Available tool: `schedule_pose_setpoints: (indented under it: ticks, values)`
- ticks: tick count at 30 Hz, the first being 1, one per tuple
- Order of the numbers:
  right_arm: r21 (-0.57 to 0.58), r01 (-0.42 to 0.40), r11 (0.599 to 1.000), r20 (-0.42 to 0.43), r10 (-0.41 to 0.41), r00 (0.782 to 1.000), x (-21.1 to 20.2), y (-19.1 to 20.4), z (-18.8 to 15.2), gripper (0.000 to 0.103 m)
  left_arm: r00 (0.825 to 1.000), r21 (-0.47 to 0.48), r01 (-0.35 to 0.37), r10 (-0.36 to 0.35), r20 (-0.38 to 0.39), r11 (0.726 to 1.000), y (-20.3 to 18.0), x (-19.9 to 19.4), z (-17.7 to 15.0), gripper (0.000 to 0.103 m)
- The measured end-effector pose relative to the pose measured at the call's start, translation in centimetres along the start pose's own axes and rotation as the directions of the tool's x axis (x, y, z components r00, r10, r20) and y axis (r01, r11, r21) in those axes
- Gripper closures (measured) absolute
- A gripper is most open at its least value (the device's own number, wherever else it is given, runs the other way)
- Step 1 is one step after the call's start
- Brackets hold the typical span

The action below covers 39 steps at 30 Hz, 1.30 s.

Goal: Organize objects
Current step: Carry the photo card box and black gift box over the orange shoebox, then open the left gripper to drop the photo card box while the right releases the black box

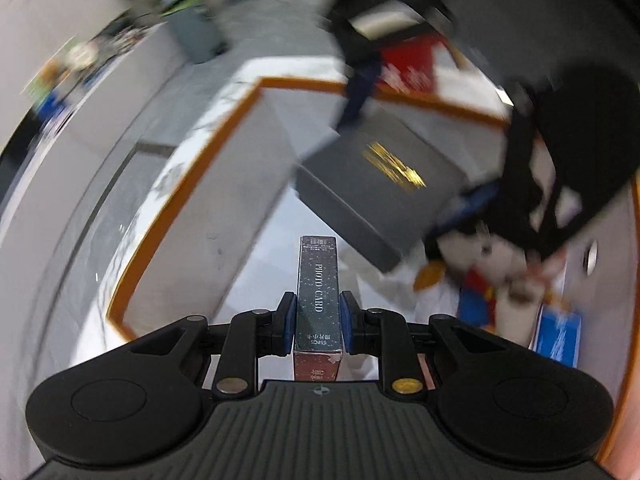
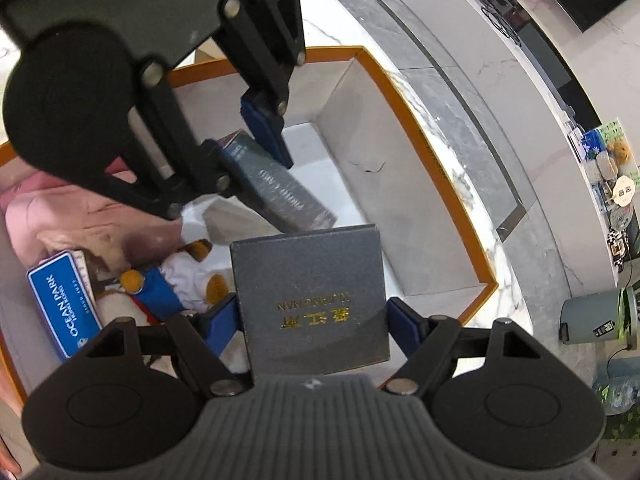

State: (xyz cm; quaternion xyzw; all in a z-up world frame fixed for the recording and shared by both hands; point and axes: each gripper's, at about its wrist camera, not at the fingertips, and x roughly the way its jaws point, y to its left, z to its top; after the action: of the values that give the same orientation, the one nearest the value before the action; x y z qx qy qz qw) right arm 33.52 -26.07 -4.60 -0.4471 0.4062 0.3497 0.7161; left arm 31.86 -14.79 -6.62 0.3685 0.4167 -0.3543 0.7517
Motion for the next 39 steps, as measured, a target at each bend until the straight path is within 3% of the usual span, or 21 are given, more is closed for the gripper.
schedule_pose_setpoints:
  ticks: [6,9,11,14,16,18,23,25,30,33,39]
  values:
    - [-0.002,0.004,1.0,0.003,-0.004,1.0,0.0,0.6,-0.2,0.024,0.999,0.206,0.003,0.007,-0.05,0.978,-1.5,1.1,-0.4,0.077]
    - [0.001,0.0,1.0,-0.002,0.0,1.0,0.5,0.5,-0.2,0.024,0.993,0.335,0.029,0.01,-0.115,0.942,-2.9,1.4,-1.3,0.074]
    - [-0.001,-0.001,1.0,-0.011,0.001,1.0,0.6,0.7,-0.1,0.024,0.987,0.371,0.076,-0.017,-0.16,0.926,-3.6,1.6,-2.0,0.071]
    - [0.004,-0.004,1.0,-0.012,0.004,1.0,0.5,0.6,-0.2,0.024,0.986,0.358,0.097,-0.04,-0.163,0.929,-4.1,1.4,-2.6,0.067]
    - [0.005,-0.005,1.0,-0.013,0.006,1.0,0.8,0.1,-0.2,0.024,0.985,0.335,0.104,-0.05,-0.167,0.936,-4.1,1.3,-2.8,0.052]
    - [-0.009,0.0,1.0,-0.016,0.0,1.0,0.7,0.1,0.0,0.024,0.985,0.301,0.122,-0.077,-0.157,0.946,-3.9,0.9,-2.7,0.051]
    - [-0.091,0.015,0.996,-0.003,-0.015,1.0,0.5,0.4,0.4,0.024,0.982,0.086,0.182,-0.176,-0.074,0.98,-1.9,0.2,-1.9,0.047]
    - [-0.138,0.026,0.99,0.013,-0.024,1.0,0.7,0.2,0.6,0.024,0.985,0.062,0.168,-0.165,-0.05,0.984,-2.0,0.4,-2.2,0.046]
    - [-0.252,0.062,0.966,0.014,-0.061,0.998,2.3,0.5,1.1,0.024,0.998,0.063,0.048,-0.05,0.026,0.997,-2.6,-0.7,-2.9,0.046]
    - [-0.303,0.051,0.952,-0.026,-0.062,0.998,3.7,0.7,1.3,0.024,0.996,0.038,0.079,-0.081,0.045,0.996,-2.6,-2.0,-3.6,0.044]
    - [-0.366,-0.063,0.928,-0.102,0.028,0.994,5.9,0.8,2.1,0.024,0.997,0.001,0.054,-0.054,0.061,0.999,-1.8,-2.1,-4.7,0.041]
